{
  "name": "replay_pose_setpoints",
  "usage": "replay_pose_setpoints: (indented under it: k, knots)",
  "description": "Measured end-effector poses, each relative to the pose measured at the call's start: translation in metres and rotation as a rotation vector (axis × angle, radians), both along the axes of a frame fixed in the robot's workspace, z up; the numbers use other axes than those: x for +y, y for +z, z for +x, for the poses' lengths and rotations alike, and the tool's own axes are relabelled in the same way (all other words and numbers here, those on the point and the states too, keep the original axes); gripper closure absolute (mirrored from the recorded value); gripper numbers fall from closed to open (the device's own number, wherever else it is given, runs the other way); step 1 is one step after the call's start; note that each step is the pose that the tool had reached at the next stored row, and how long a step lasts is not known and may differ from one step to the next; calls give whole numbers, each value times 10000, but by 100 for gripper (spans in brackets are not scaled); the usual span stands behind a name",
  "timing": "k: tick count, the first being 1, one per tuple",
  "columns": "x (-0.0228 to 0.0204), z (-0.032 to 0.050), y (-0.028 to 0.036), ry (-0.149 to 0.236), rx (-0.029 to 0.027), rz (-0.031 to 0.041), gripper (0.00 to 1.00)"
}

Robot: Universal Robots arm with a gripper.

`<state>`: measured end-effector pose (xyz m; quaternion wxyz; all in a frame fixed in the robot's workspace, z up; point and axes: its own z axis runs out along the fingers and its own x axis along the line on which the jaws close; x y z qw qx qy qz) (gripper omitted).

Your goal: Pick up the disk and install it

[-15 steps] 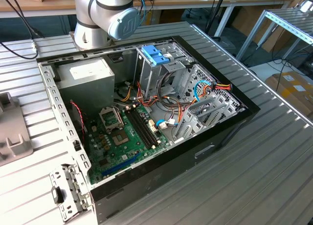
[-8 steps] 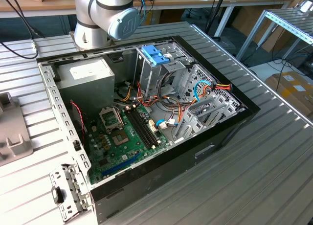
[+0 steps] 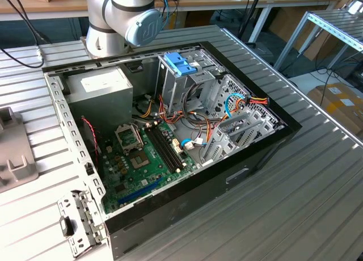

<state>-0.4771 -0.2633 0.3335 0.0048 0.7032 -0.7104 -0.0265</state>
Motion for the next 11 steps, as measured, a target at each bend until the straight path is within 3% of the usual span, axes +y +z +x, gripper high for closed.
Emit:
replay_pose_setpoints:
  k: [11]
  knots:
    - [0, 1, 43, 0, -2, 49, 63]
